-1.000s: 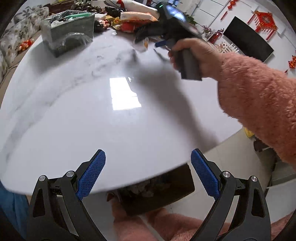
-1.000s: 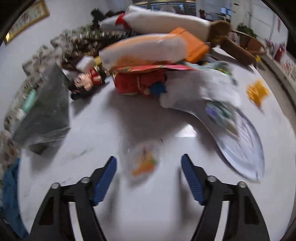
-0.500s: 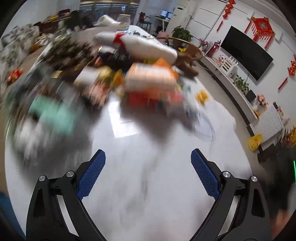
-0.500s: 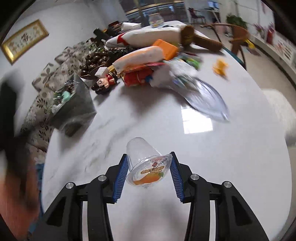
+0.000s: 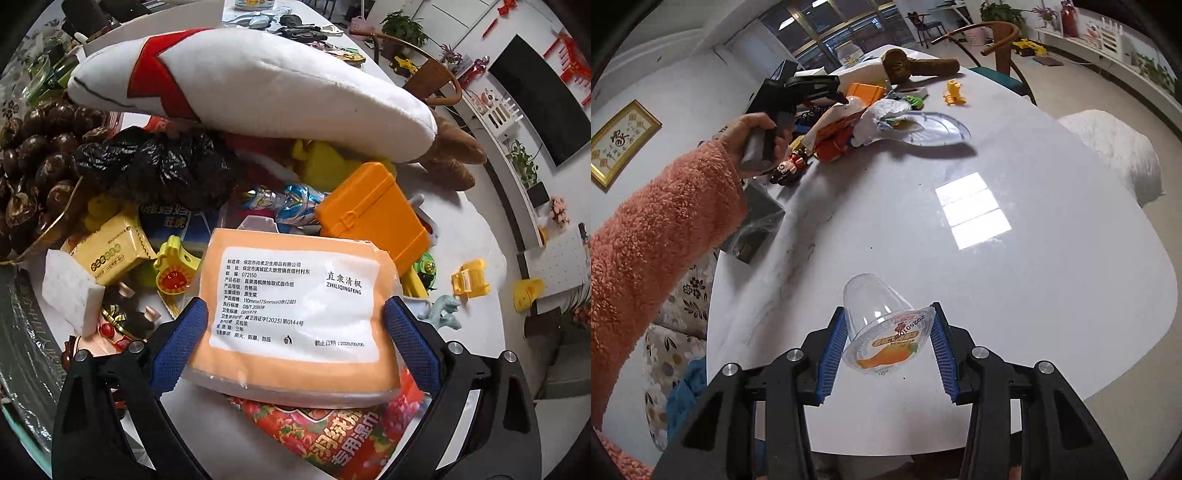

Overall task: Collect trash
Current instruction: 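Grasp the orange tissue package with the left tool while the right tool holds the cup, then carry package and cup to the cardboard box and open both tools, then grasp the red snack stick wrapper with the right tool, then grasp the red monkey toy with the left tool while the right tool holds the wrapper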

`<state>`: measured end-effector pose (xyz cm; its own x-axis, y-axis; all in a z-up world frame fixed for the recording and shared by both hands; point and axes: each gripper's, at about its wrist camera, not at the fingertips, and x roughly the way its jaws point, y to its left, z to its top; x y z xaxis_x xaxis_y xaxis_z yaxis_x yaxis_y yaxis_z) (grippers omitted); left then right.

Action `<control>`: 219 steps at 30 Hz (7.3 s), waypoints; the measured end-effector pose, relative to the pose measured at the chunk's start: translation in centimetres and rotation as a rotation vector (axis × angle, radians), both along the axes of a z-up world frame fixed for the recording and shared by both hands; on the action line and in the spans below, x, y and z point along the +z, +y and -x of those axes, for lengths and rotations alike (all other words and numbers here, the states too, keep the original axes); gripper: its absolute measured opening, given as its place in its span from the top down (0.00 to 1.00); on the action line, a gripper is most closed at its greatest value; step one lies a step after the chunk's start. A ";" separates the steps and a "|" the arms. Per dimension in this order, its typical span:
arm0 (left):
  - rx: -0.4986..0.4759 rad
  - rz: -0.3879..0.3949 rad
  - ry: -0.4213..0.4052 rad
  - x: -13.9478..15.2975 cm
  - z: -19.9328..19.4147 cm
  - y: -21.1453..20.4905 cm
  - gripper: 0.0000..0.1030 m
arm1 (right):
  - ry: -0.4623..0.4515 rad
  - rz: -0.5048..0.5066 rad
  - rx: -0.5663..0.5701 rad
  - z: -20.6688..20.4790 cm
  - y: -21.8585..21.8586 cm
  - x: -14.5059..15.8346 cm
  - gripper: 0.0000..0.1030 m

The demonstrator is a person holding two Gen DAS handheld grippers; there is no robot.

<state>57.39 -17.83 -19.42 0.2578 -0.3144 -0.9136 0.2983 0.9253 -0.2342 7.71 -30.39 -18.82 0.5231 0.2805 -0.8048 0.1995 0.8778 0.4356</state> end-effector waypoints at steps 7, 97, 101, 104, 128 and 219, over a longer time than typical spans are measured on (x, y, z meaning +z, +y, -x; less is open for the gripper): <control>0.009 0.125 0.053 0.6 2.5 5.0 0.97 | -0.017 -0.021 0.018 -0.8 0.5 0.7 0.57; 0.253 0.858 0.692 -4.8 55.7 22.1 0.70 | 0.223 -0.038 0.561 15.4 -1.7 -4.7 0.56; 0.344 0.839 0.781 -12.7 61.0 21.1 0.70 | 0.316 -0.023 0.542 15.9 -2.5 -12.4 0.56; 0.407 0.772 0.828 -20.5 62.4 20.2 0.70 | 0.364 -0.013 0.506 15.4 -2.6 -18.4 0.56; 0.150 0.148 0.828 -24.8 60.5 14.7 0.14 | 0.398 -0.040 0.514 15.8 -2.1 -14.9 0.23; -0.139 0.383 0.274 -0.3 23.0 15.6 0.57 | -0.075 -0.125 0.116 -0.5 -1.9 7.6 0.99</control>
